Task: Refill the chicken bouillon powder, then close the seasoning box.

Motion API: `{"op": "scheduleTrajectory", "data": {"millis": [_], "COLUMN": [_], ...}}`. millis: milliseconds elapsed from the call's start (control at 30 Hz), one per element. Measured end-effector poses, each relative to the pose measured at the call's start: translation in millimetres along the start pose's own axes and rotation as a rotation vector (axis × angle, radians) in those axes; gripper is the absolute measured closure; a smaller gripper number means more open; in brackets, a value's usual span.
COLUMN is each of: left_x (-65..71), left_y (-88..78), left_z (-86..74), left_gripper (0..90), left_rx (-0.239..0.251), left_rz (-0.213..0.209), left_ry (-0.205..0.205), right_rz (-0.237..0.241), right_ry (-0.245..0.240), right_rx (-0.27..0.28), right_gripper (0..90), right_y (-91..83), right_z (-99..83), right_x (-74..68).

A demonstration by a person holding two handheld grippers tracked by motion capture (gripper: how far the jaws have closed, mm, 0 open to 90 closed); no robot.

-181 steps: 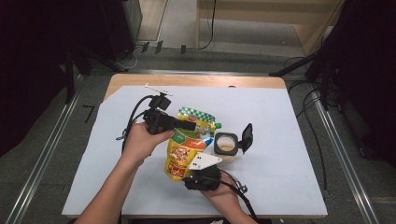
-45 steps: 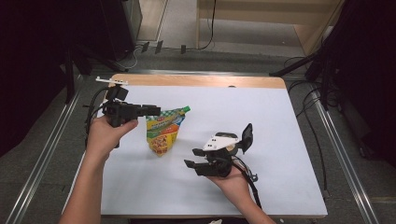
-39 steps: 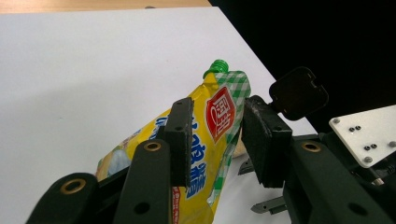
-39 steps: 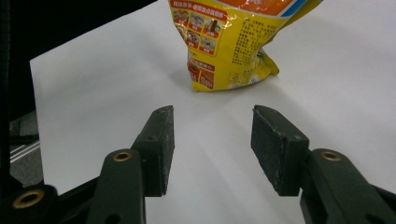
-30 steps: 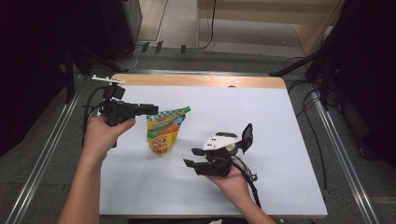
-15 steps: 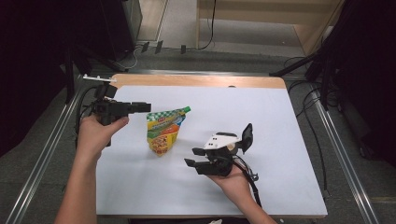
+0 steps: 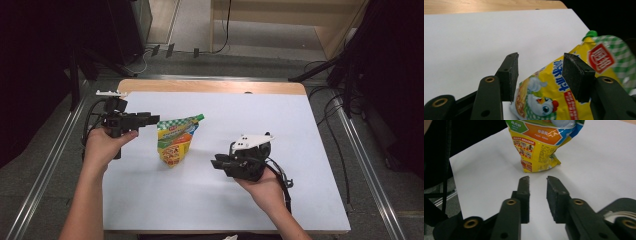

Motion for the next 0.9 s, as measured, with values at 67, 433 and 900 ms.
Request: {"op": "scheduleTrajectory", "data": {"millis": [67,433,900], "left_x": [-4.7,-9.2,-7.7], "left_y": [2.7,12.9,21.6], "left_z": [-3.4,-10.3,-14.9], "left_gripper": [47.4,45.7,44.4], "left_rx": [-0.006,-0.018,-0.040], "left_rz": [0.004,0.011,0.003], "left_ry": [-0.013,-0.017,0.003], "right_rz": [0.006,-0.011,-0.090], "right_ry": [0.012,0.061,0.085], "right_rx": [0.003,0.008,0.042], "right_gripper": [84.2,90.0,90.0], "right_y": [-5.3,-37.4,-85.6], "right_z": [1.7,14.6,26.2], "right_x": [2.5,19.3,53.6]}}
Point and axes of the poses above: each handheld gripper's, and its own axes: y roughly forward along the jaws, z roughly out of its top, x roughly to its right, the point moved 6 cm from there along y, roughly forward along the jaws, and after that the axes turned 8 degrees about y, right-handed, at the moved point
